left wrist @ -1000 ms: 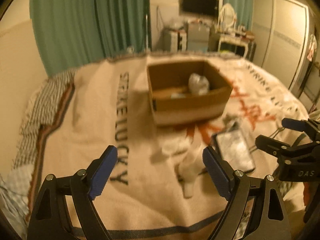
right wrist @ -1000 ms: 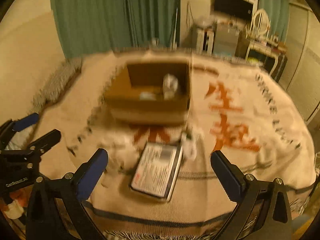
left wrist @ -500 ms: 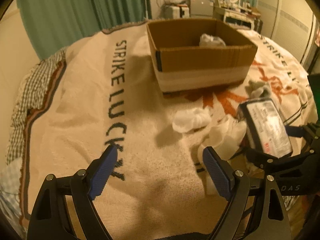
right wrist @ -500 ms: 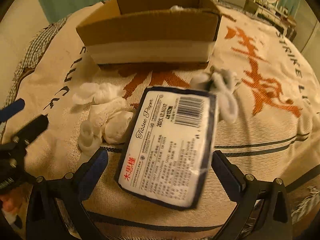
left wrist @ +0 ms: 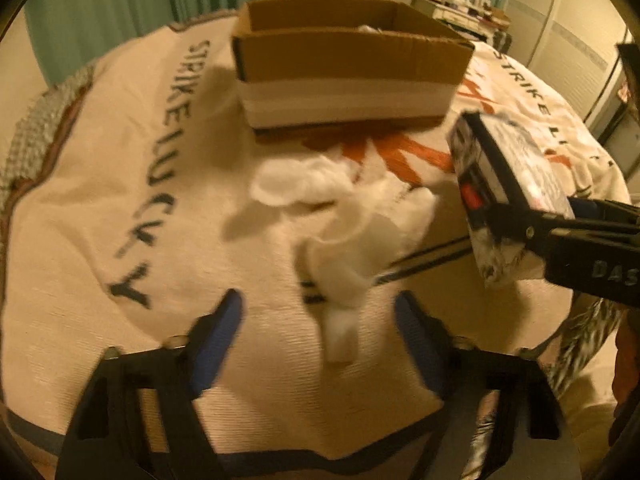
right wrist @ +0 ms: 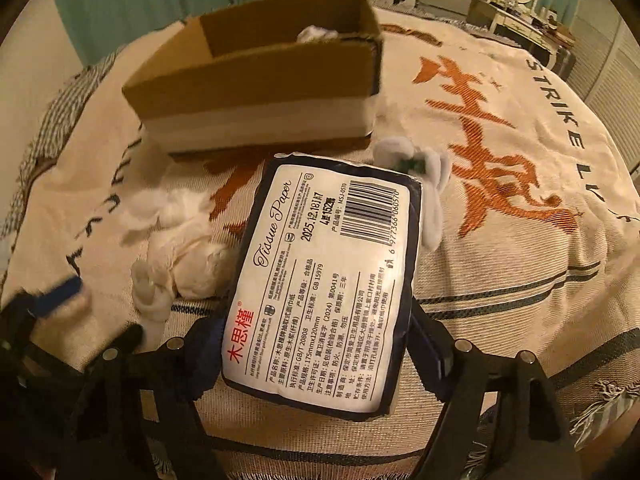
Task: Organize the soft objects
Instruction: 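Grasp the white cloth with the left tool while the right tool lifts the tissue pack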
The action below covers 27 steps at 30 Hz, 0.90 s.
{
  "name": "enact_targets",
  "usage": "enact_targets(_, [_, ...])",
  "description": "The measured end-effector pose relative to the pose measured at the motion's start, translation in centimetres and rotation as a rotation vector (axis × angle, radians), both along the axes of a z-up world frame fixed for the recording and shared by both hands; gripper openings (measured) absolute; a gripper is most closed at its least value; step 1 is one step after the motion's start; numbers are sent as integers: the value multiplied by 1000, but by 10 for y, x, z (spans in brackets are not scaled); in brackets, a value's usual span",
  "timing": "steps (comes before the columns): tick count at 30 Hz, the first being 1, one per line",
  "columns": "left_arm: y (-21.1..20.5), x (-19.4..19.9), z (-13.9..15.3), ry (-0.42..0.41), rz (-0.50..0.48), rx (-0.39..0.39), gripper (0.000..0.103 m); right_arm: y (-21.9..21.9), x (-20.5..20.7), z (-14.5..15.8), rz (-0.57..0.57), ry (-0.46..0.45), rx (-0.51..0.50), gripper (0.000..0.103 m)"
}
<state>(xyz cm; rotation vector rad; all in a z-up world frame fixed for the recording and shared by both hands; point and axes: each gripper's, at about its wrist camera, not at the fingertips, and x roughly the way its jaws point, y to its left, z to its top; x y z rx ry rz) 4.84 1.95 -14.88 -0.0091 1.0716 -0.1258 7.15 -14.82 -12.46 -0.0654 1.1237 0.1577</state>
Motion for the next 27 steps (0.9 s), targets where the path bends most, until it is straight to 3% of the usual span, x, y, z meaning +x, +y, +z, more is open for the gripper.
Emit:
enact_targets(1, [-2, 3, -3, 17, -1, -9, 68, -1, 0, 2, 0, -3, 7, 78])
enact_targets(3, [-5, 9, -7, 35, -14, -51, 51, -1, 0, 4, 7, -11, 14, 78])
enact_targets(7, [-8, 19, -12, 47, -19, -71, 49, -2, -1, 3, 22, -9, 21, 78])
enact_targets(9, [-10, 22, -14, 52, -23, -70, 30, -3, 0, 2, 25, -3, 28, 78])
enact_targets(15, [-7, 20, -13, 61, -24, -65, 27, -3, 1, 7, 39, -18, 40, 78])
enact_targets(20, [0, 7, 6, 53, -9, -95, 27, -3, -6, 19, 51, -39, 57, 77])
enact_targets(27, [-7, -25, 41, 13, -26, -95, 27, -14, -31, 65, 74, -105, 153, 77])
